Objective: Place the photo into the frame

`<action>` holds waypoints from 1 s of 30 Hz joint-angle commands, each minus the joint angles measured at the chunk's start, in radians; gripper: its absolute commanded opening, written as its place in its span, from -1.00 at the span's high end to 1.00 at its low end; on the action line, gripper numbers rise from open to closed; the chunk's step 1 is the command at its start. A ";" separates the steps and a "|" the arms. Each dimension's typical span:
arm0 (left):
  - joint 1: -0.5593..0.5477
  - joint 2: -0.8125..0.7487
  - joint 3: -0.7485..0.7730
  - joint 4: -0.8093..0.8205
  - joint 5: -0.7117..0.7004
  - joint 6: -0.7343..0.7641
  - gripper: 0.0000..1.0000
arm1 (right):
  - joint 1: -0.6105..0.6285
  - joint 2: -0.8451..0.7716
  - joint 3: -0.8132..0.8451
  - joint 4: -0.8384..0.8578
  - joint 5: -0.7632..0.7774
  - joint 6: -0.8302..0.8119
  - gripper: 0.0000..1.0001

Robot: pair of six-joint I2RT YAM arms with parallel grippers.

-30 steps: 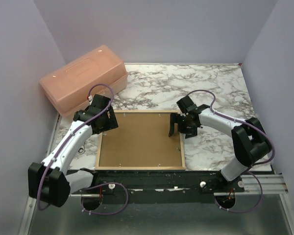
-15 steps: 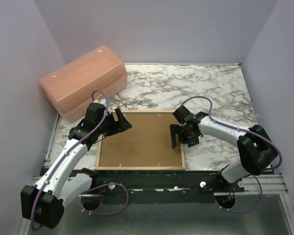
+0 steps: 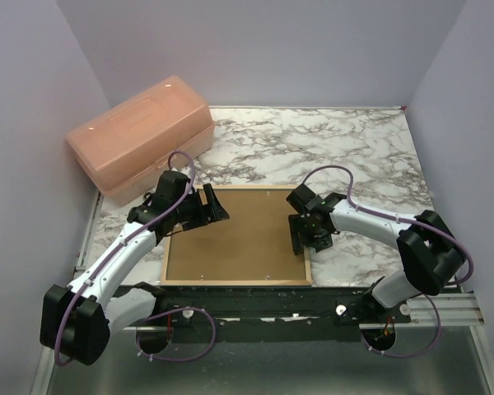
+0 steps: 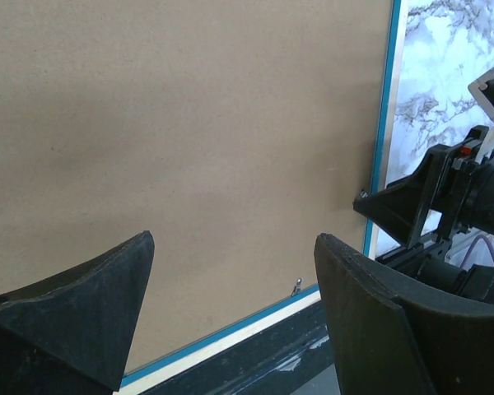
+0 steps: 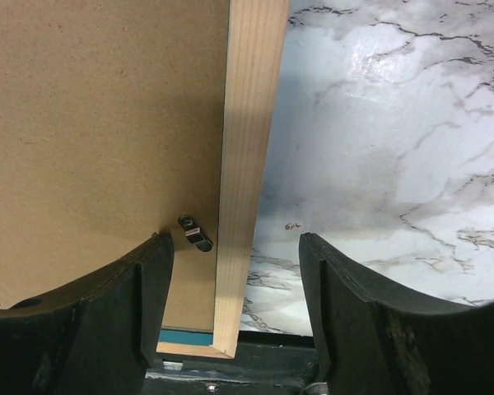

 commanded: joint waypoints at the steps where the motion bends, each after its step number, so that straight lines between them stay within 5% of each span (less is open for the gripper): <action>1: -0.023 0.020 -0.004 0.024 0.011 -0.007 -0.61 | 0.009 -0.005 0.020 -0.007 0.070 0.019 -0.35; 4: -0.034 0.030 0.000 0.020 0.002 -0.004 -0.60 | 0.011 0.006 0.024 -0.005 0.081 0.013 -0.25; 11: -0.055 0.042 0.006 0.006 -0.019 0.002 -0.58 | 0.011 0.033 0.019 0.013 0.096 0.008 0.55; 17: -0.062 0.050 0.006 -0.011 -0.035 0.008 -0.57 | 0.011 0.040 0.029 0.004 0.125 0.006 0.91; 21: -0.067 0.044 0.011 -0.035 -0.060 0.018 -0.58 | 0.011 0.027 0.035 0.000 0.137 0.011 0.82; 26: -0.075 0.042 0.022 -0.065 -0.093 0.038 -0.59 | 0.011 -0.010 0.036 0.002 0.126 0.016 0.02; 30: -0.082 0.055 0.030 -0.062 -0.093 0.042 -0.59 | 0.009 -0.031 0.031 0.020 0.105 0.020 -0.21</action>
